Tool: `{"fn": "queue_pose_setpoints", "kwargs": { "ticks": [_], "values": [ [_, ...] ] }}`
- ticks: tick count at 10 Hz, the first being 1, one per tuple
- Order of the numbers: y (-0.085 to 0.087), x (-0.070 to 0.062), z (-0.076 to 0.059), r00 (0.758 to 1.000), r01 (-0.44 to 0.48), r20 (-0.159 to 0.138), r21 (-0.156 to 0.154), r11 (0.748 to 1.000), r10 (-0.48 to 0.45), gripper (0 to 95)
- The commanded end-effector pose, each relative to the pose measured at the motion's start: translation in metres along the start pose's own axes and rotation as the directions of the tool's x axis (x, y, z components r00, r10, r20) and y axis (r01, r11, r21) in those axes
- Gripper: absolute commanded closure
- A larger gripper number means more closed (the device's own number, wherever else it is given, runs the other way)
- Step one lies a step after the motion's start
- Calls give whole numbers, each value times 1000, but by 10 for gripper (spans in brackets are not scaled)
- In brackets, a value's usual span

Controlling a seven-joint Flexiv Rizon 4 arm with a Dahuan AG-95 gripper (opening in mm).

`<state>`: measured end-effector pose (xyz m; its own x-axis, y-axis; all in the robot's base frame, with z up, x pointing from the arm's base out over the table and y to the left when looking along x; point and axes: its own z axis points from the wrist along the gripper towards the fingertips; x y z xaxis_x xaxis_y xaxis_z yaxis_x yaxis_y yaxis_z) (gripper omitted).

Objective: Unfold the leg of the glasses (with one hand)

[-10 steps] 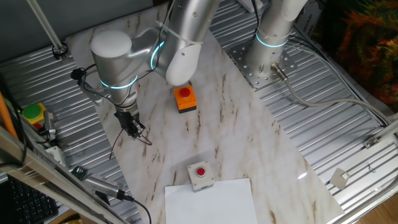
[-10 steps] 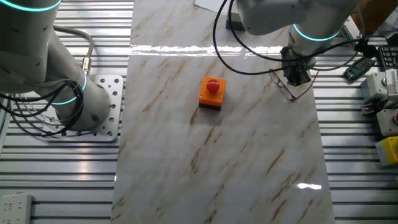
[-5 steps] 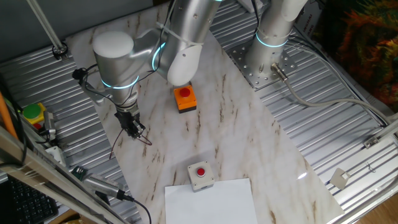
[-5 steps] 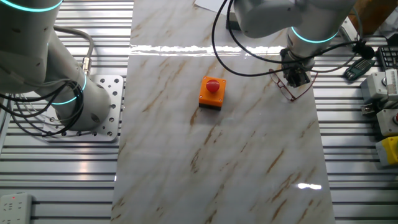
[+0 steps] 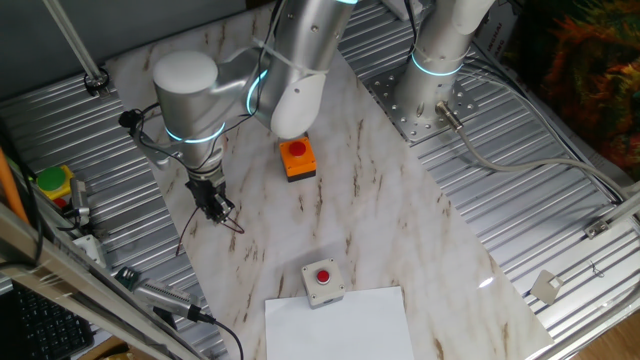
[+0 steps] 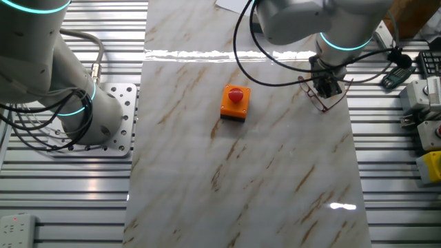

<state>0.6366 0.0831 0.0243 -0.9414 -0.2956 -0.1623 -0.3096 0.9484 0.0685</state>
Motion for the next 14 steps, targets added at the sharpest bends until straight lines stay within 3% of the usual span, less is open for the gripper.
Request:
{"fn": "queue_pose_setpoints", "kwargs": {
  "ticks": [1,11,14],
  "values": [
    [0,1,0,1000,-1,-2,1,1000,1,760],
    [-5,12,2,1000,1,7,0,1000,-1,760],
    [-6,19,-4,1000,-5,9,-2,1000,5,760]
  ]
}}
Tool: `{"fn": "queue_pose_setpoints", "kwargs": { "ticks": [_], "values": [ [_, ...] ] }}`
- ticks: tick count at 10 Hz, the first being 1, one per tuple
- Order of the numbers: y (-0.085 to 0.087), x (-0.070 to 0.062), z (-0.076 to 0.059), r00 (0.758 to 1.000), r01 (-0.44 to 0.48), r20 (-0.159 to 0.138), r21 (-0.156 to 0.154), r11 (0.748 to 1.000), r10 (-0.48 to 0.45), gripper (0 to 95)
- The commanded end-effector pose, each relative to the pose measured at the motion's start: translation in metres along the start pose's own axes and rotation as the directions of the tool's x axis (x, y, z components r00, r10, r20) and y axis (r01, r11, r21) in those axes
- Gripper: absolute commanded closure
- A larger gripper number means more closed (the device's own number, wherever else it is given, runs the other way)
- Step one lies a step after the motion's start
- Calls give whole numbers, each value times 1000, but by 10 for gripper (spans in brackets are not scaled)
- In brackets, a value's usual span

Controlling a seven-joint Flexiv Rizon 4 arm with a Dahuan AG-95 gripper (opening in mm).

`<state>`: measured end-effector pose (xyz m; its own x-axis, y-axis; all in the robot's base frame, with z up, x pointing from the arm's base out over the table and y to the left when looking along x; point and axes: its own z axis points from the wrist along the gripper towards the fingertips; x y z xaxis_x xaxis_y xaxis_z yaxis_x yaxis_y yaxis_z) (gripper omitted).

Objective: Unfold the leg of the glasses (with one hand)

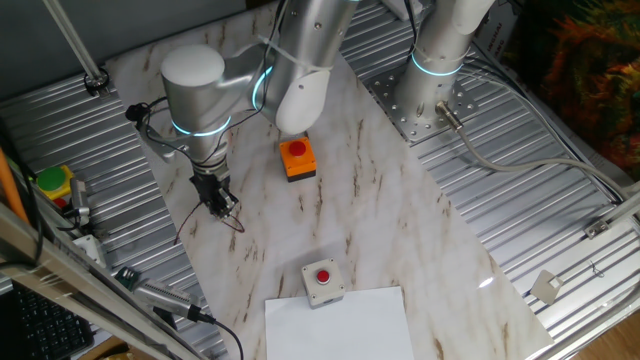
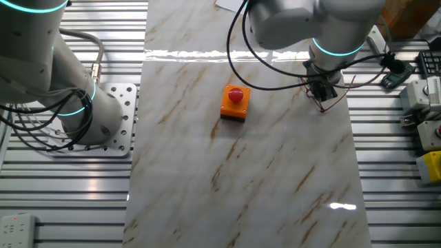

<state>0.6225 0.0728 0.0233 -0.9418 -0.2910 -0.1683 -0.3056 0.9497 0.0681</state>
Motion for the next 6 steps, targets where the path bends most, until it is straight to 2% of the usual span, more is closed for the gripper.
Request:
{"fn": "queue_pose_setpoints", "kwargs": {
  "ticks": [1,4,6],
  "values": [
    [-1,5,-3,1000,-2,3,-4,1000,2,760],
    [-3,18,-2,1000,-1,26,-6,1000,2,760],
    [-3,24,-6,1000,-10,13,-6,1000,10,760]
  ]
}}
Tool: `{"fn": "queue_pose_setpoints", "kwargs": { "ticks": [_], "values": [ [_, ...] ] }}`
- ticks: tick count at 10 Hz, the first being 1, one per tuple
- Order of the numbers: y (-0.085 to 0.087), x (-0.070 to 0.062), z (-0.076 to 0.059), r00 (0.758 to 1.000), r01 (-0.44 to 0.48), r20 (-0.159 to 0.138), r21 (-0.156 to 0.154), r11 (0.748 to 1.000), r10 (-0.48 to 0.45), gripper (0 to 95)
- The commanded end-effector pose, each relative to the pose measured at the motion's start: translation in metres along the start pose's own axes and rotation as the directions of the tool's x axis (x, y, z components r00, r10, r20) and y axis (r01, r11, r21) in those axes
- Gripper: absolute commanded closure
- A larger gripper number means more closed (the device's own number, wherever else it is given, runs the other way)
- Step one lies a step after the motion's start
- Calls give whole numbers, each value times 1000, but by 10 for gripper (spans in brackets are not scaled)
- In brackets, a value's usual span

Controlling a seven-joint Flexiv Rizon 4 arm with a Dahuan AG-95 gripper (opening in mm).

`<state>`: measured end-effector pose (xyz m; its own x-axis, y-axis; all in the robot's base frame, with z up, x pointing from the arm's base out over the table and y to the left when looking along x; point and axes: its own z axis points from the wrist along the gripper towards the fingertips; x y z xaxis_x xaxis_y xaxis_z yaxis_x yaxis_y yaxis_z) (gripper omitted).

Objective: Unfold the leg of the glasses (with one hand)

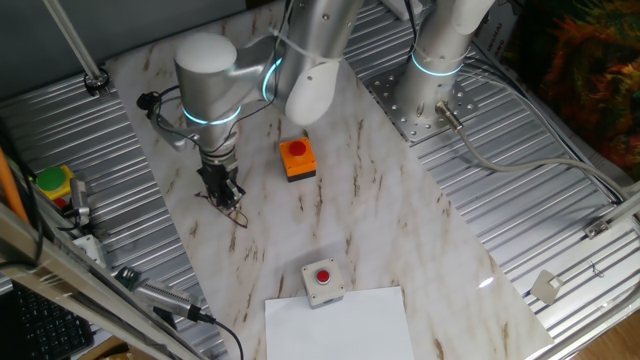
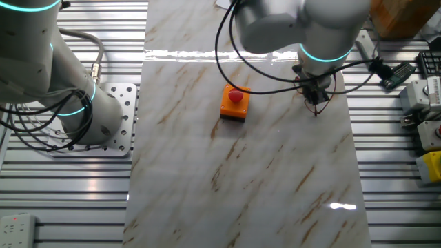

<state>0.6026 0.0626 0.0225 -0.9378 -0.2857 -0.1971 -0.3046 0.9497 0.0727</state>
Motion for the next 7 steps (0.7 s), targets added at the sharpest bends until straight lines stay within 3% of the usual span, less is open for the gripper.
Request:
{"fn": "queue_pose_setpoints", "kwargs": {
  "ticks": [1,4,5,7],
  "values": [
    [1,4,-5,1000,-8,-20,-3,1000,8,760],
    [3,12,-20,998,-8,-64,11,1000,9,760],
    [4,11,-24,998,-8,-69,12,1000,9,760],
    [11,2,-46,996,4,-87,16,1000,-3,760]
  ]
}}
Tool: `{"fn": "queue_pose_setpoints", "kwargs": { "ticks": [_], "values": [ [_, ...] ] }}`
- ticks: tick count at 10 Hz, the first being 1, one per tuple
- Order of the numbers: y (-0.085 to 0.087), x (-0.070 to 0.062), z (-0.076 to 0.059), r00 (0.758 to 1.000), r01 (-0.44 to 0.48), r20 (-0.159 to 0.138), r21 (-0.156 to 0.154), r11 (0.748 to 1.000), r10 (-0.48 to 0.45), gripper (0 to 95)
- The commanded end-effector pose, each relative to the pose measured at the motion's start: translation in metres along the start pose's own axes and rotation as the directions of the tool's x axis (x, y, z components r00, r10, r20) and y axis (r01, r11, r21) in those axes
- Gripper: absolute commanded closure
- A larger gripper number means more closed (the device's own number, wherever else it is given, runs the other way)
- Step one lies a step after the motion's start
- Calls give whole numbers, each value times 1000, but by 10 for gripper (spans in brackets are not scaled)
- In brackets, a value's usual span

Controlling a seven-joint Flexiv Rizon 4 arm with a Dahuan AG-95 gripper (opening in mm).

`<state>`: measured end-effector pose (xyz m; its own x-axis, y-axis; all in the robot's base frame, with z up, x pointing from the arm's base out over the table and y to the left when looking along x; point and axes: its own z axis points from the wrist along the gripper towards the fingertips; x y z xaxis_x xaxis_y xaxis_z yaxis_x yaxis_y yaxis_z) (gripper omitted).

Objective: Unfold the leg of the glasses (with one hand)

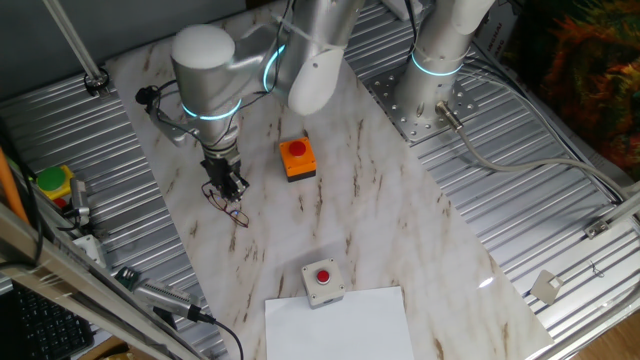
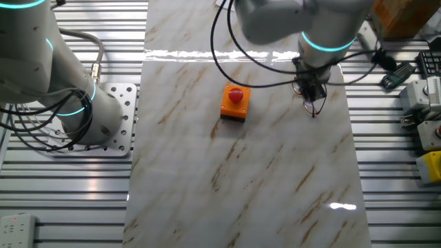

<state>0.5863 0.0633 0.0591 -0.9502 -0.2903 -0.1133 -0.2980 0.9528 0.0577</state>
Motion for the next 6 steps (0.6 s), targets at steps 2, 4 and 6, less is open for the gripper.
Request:
{"fn": "queue_pose_setpoints", "kwargs": {
  "ticks": [2,4,6],
  "values": [
    [8,-6,-18,1000,-17,-27,-2,1000,17,760],
    [14,-3,-27,997,-49,-57,-5,999,49,760],
    [20,6,-37,995,-71,-68,-1,997,71,760]
  ]
}}
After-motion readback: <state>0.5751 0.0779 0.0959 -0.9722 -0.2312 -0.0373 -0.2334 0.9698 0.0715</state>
